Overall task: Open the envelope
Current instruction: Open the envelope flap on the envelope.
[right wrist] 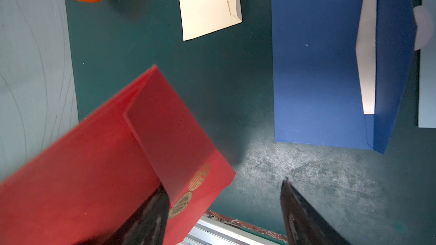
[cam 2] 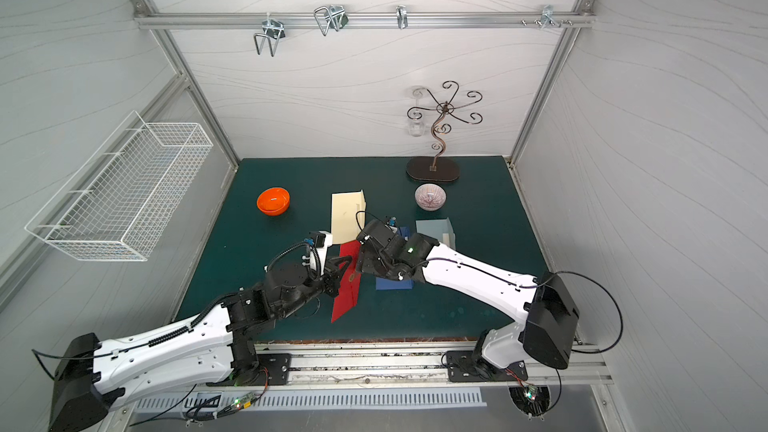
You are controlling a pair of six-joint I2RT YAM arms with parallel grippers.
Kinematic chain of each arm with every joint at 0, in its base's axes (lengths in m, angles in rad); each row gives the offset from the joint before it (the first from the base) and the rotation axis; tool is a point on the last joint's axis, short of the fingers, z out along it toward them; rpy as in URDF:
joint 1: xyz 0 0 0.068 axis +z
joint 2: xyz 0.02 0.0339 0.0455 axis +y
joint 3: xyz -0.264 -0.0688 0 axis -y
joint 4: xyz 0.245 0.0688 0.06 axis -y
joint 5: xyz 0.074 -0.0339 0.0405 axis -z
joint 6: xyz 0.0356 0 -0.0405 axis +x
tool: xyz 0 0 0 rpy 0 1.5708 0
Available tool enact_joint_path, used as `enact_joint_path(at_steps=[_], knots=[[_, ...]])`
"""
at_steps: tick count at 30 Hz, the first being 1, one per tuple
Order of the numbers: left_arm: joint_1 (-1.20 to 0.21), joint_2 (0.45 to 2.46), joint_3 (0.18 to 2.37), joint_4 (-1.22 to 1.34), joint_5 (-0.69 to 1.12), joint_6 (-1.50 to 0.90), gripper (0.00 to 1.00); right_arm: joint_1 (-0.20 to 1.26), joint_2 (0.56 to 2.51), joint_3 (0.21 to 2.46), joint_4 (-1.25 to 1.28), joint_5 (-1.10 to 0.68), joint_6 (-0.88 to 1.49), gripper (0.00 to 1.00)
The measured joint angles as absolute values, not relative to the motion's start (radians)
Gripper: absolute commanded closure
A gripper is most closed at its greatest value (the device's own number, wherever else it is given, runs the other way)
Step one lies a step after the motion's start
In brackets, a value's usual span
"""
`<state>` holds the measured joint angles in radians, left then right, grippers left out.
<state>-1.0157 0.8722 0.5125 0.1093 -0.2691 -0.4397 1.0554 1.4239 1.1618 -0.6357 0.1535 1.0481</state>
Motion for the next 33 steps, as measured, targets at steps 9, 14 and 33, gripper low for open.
enact_joint_path(at_steps=[9,14,33], knots=[[-1.016,0.868,0.512,0.108,-0.26,-0.439,1.0,1.055,1.444,1.184,-0.67,0.167,1.074,0.25],[-1.016,0.868,0.512,0.105,-0.257,-0.438,1.0,1.055,1.459,1.203,-0.695,0.173,1.079,0.25],[-1.016,0.865,0.512,0.107,-0.247,-0.44,1.0,1.052,1.458,1.204,-0.694,0.148,1.084,0.27]])
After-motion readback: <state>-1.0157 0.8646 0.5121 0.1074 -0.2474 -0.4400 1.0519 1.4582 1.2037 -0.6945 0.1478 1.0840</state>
